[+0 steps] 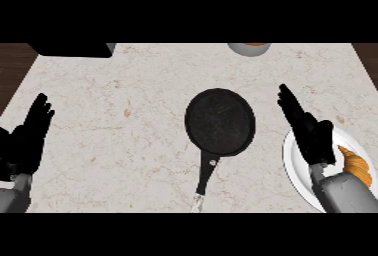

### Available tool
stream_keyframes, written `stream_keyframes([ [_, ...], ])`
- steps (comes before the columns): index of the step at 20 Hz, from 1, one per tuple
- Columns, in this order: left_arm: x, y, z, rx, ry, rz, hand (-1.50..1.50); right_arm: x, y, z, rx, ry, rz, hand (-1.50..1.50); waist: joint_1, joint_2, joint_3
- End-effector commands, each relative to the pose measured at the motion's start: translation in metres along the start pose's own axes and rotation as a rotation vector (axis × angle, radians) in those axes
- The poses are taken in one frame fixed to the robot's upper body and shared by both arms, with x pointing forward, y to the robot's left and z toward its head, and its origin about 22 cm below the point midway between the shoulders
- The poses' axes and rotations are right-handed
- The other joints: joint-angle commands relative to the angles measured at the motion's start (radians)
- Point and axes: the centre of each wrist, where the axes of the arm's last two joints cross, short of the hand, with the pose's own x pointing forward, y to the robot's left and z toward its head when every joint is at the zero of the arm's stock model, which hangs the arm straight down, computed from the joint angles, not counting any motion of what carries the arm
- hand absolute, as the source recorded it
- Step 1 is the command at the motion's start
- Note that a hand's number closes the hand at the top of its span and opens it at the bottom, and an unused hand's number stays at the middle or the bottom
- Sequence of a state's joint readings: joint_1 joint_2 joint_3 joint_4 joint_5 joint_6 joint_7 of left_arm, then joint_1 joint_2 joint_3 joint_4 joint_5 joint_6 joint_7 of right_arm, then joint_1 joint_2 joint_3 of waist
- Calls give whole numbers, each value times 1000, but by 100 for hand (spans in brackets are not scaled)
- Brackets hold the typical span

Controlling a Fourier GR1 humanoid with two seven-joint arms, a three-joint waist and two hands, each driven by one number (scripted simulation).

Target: Pick the sweet potato from the plate and place it in the pan

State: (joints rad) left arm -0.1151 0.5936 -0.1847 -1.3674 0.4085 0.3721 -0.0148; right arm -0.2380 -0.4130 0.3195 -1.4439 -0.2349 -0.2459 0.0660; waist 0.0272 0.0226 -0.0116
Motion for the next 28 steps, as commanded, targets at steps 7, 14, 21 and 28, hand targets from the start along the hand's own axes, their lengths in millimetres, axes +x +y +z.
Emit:
stream_keyframes([
  [7,-15,-22,27,-169,1,-141,0,2,-150,6,-283,58,404,-150,-37,-3,2],
  [14,-19,-21,54,-187,26,-151,0,-65,-194,95,-632,368,24,-150,-44,-29,12],
  [21,-26,-35,56,-192,35,-168,0,-12,-234,90,-362,423,334,-150,-37,-26,10],
  [28,-12,-59,55,-228,10,-167,0,32,-235,32,-143,458,352,-150,-10,-20,12],
])
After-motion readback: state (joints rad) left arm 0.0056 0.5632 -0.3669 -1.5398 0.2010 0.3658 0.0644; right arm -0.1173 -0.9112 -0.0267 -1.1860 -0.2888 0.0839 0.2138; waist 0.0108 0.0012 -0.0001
